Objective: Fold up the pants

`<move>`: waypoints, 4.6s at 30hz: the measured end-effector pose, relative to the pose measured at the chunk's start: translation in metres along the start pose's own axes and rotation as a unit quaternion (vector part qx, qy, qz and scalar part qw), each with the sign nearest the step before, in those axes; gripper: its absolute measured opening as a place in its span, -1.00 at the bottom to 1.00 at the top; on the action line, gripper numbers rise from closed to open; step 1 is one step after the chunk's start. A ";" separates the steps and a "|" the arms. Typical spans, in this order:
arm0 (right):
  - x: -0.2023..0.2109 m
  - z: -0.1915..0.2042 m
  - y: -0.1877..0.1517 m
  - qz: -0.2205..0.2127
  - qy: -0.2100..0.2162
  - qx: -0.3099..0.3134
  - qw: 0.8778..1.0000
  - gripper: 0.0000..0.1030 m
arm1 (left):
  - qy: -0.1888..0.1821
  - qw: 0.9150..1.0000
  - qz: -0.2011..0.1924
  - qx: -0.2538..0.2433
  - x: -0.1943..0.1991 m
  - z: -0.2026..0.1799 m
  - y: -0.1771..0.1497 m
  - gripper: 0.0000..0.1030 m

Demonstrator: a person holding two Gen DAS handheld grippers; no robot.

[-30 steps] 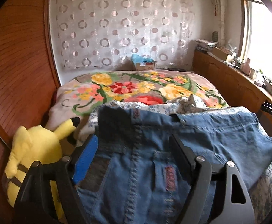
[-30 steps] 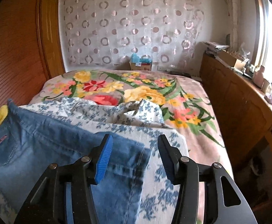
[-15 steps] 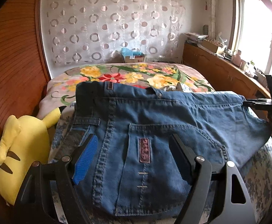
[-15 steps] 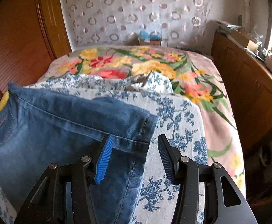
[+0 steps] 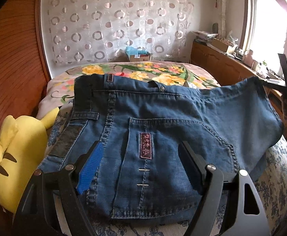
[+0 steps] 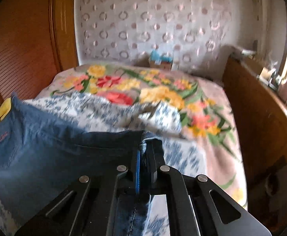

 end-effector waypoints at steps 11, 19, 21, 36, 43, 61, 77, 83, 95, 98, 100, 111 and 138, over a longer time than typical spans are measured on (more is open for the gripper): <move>0.005 0.009 -0.005 0.010 -0.019 -0.045 0.999 -0.25 | 0.008 1.000 -0.008 0.005 0.018 0.009 -0.009 0.53; 0.086 0.038 -0.055 0.013 0.016 -0.090 0.996 -0.15 | 0.012 1.000 -0.019 0.011 0.033 0.015 -0.009 0.53; 0.101 0.045 -0.071 0.023 0.020 -0.100 0.995 -0.15 | 0.011 1.000 -0.022 0.013 0.036 0.016 -0.009 0.53; 0.106 0.070 -0.120 0.058 0.040 -0.168 0.983 0.09 | 0.016 1.000 -0.019 0.012 0.046 0.025 -0.023 0.53; 0.089 0.074 -0.121 0.074 0.050 -0.177 0.980 0.09 | 0.039 0.999 -0.020 0.026 0.048 0.051 -0.025 0.53; 0.093 0.083 -0.117 0.053 0.053 -0.109 0.991 -0.65 | 0.091 0.995 -0.008 0.047 0.026 0.110 -0.009 0.37; 0.089 0.089 -0.111 0.057 0.053 -0.096 0.992 -0.65 | 0.112 0.989 0.039 0.086 -0.012 0.133 -0.017 0.09; 0.087 0.091 -0.112 0.057 0.053 -0.092 0.993 -0.65 | 0.118 0.989 0.037 0.081 -0.012 0.135 -0.017 -0.13; 0.104 0.085 -0.102 0.018 0.049 -0.093 0.994 -0.70 | 0.123 0.991 0.011 0.054 0.004 0.119 -0.012 -0.84; 0.110 0.084 -0.098 0.009 0.040 -0.082 0.996 -0.70 | 0.119 0.991 0.000 0.056 0.014 0.118 -0.009 -0.85; 0.115 0.082 -0.095 0.002 0.035 -0.079 0.996 -0.71 | 0.118 0.991 -0.008 0.056 0.020 0.115 -0.007 -0.85; 0.152 0.072 -0.095 -0.038 0.004 -0.082 0.996 -0.73 | 0.080 0.995 -0.042 0.050 0.073 0.080 -0.011 -0.86; 0.242 0.101 -0.195 -0.031 -0.034 -0.156 0.987 -0.73 | 0.012 0.999 -0.039 0.019 0.159 0.013 -0.137 -0.86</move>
Point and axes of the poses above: each gripper's, at about its wrist camera, not at the fingertips, and x roughly against the way its jaws point, z to its left, y to its top, the point moved 10 cm from there along -x, roughly the way its jaws point, and after that the axes turned 15 degrees about x, right-handed, at the moved point
